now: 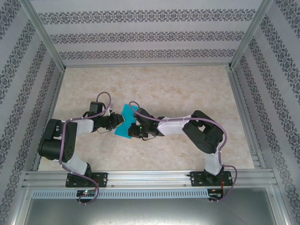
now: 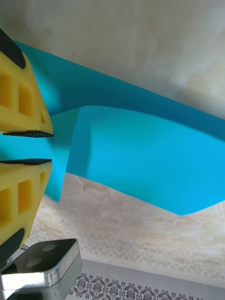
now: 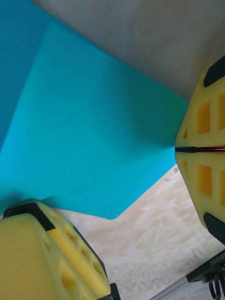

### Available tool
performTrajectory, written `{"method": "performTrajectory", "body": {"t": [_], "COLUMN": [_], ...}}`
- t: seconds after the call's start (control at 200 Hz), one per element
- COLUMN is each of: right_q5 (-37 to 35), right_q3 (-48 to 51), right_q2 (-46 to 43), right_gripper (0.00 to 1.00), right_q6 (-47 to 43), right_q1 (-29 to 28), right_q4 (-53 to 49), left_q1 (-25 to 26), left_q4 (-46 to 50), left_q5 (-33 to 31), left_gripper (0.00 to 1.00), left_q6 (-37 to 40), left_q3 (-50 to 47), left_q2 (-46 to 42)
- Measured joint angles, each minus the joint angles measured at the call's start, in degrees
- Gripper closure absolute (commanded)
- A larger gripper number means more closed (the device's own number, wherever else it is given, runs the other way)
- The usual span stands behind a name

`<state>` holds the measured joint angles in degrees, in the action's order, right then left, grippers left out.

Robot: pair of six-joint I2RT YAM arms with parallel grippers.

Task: Fold a paper plane with a square sheet of paper (pick it up from the middle)

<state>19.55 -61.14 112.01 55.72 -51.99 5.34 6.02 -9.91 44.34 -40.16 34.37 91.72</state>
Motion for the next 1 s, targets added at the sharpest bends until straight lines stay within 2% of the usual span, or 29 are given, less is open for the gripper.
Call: {"method": "performTrajectory", "body": {"t": [0.48,0.684,0.794,0.999], "right_q5": [1.84,2.01,2.84,4.70], "right_q3": [-0.79,-1.01,-1.18,-4.00], "right_q2": [2.21,1.99,0.74,-1.77], "right_gripper": [0.92,0.92,0.91,0.91], "right_q6": [0.92,-0.26,-4.00,-16.31], "right_q1": [0.50,1.16,2.19,4.66], "right_q4": [2.16,0.61,-3.56,-17.31], "left_q1": [0.74,0.74,0.74,1.33], "left_q4": [0.00,0.37,1.33,3.19], "left_q5": [0.07,-1.25,-2.12,-2.60], "left_gripper": [0.77,0.72,0.71,0.70], "left_q6": [-0.24,-0.66,-0.66,-0.66], "left_q3": [0.00,-0.02,-0.11,-1.11], "left_q2": [0.72,-0.57,-3.52,-7.41]}}
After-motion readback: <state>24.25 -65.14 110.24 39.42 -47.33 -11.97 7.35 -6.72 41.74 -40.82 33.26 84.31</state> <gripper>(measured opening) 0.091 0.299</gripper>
